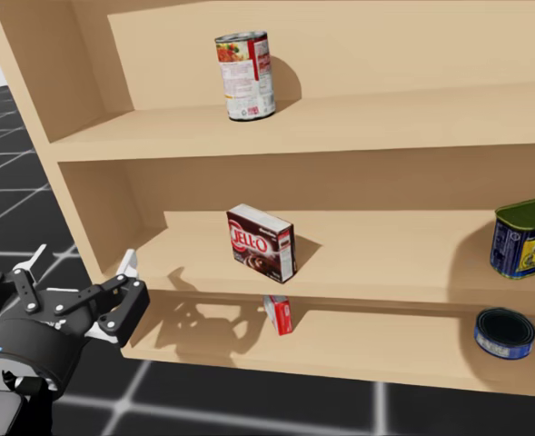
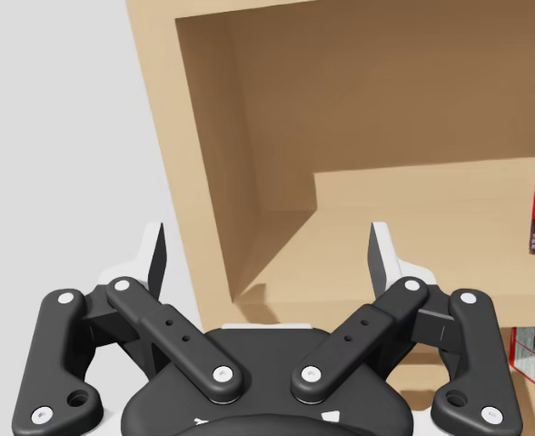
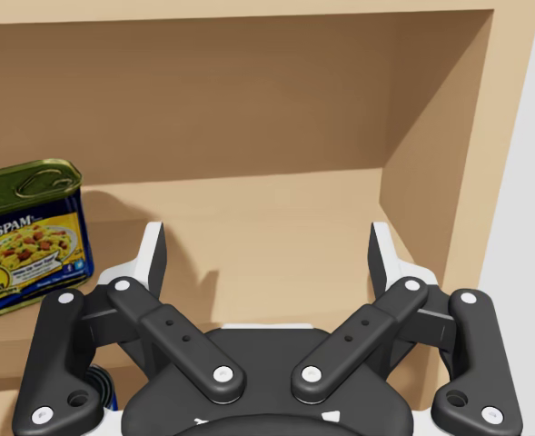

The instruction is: Find the pudding box on the shelf and bring it to me.

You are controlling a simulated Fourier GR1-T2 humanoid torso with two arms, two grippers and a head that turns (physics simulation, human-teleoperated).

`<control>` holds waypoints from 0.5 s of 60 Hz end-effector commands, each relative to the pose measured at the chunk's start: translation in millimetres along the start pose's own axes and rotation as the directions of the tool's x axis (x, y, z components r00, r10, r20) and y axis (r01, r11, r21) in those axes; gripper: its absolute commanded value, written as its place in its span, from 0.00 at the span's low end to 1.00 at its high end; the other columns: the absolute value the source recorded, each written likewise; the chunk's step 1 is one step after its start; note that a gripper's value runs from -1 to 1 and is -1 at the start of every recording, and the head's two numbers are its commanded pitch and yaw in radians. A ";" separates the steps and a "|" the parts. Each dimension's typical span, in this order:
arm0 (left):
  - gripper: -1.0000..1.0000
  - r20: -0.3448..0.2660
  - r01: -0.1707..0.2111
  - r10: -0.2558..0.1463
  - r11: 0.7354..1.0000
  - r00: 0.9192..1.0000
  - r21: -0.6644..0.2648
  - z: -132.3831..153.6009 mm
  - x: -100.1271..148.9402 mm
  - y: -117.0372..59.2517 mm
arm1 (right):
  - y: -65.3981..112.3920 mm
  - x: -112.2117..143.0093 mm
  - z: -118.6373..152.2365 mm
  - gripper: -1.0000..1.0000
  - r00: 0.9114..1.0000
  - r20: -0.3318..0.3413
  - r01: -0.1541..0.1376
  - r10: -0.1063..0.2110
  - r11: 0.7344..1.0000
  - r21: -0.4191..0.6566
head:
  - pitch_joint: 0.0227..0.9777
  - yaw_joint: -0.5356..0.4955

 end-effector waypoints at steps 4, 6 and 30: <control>0.00 -0.005 -0.030 0.030 0.999 1.000 -0.030 3.1 3.4 -7.0 | 0.7 -1.2 0.1 0.00 1.000 -0.005 0.001 -0.001 1.000 0.001 | 0.55 0.78; 0.00 -0.008 -0.041 0.040 0.998 0.999 -0.043 4.4 5.8 -8.9 | 0.9 -1.2 0.2 0.00 1.000 -0.005 0.001 -0.001 1.000 0.002 | 0.55 0.78; 0.00 -0.133 -0.193 0.155 0.915 0.979 -0.354 27.9 60.2 -39.3 | 3.0 -1.5 -0.1 0.00 1.000 0.005 0.003 -0.003 1.000 0.029 | 0.52 0.76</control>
